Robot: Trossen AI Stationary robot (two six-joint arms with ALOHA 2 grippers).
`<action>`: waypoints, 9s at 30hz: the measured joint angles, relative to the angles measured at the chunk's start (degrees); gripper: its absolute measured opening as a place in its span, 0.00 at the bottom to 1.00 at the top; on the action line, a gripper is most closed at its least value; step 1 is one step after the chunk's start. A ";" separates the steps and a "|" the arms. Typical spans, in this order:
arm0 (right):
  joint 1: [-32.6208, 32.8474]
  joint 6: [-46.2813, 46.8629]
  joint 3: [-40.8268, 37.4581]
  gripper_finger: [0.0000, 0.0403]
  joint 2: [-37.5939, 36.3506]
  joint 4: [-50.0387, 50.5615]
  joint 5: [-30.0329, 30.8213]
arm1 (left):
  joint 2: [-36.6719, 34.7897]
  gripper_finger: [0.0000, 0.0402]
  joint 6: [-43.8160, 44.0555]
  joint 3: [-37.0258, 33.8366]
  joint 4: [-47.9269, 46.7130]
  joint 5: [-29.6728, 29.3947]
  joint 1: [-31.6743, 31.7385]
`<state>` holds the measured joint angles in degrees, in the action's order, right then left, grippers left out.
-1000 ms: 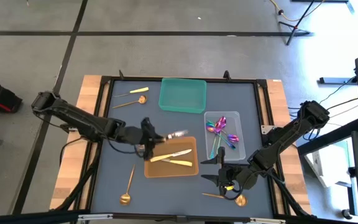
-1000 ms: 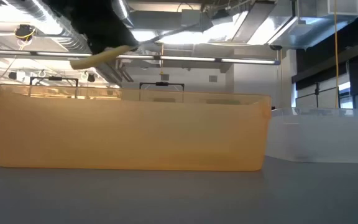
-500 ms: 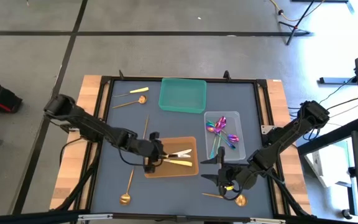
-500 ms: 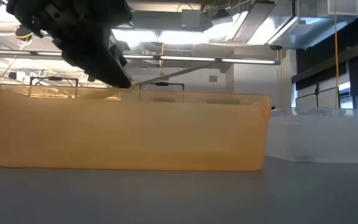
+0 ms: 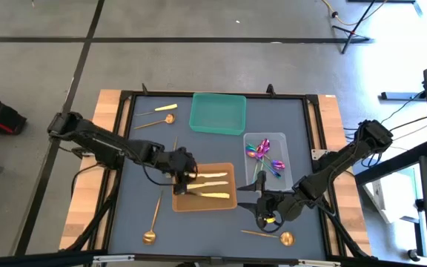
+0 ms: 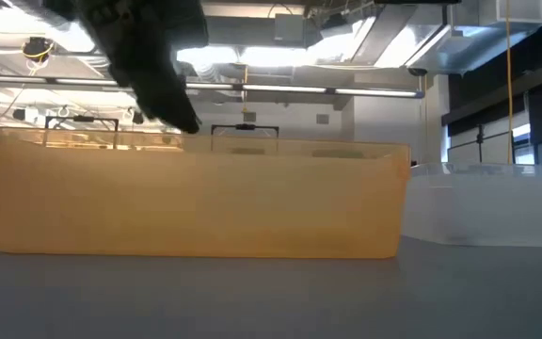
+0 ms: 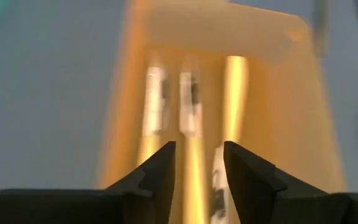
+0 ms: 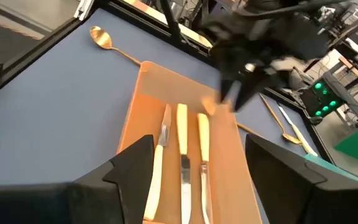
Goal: Sort silverware by color (type)
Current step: Put the yellow table knife into the orange bin, then put the gold spoon into the green bin
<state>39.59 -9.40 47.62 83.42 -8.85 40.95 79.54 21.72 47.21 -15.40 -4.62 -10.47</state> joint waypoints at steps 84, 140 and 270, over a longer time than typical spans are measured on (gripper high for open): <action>-32.50 -1.58 -3.72 0.59 0.02 11.76 -21.53 | 18.81 0.32 -40.35 3.68 -8.65 4.58 71.73; -29.38 -1.72 -1.49 0.59 -4.27 17.35 -16.69 | -3.83 0.12 -19.01 3.53 6.01 -2.09 2.20; -18.99 8.93 -2.99 0.59 -3.65 21.27 -12.98 | -2.22 0.04 -31.90 3.55 18.31 7.39 45.26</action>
<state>20.60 -0.47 44.62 79.77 12.42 27.97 77.31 -10.18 50.76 2.91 2.77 34.79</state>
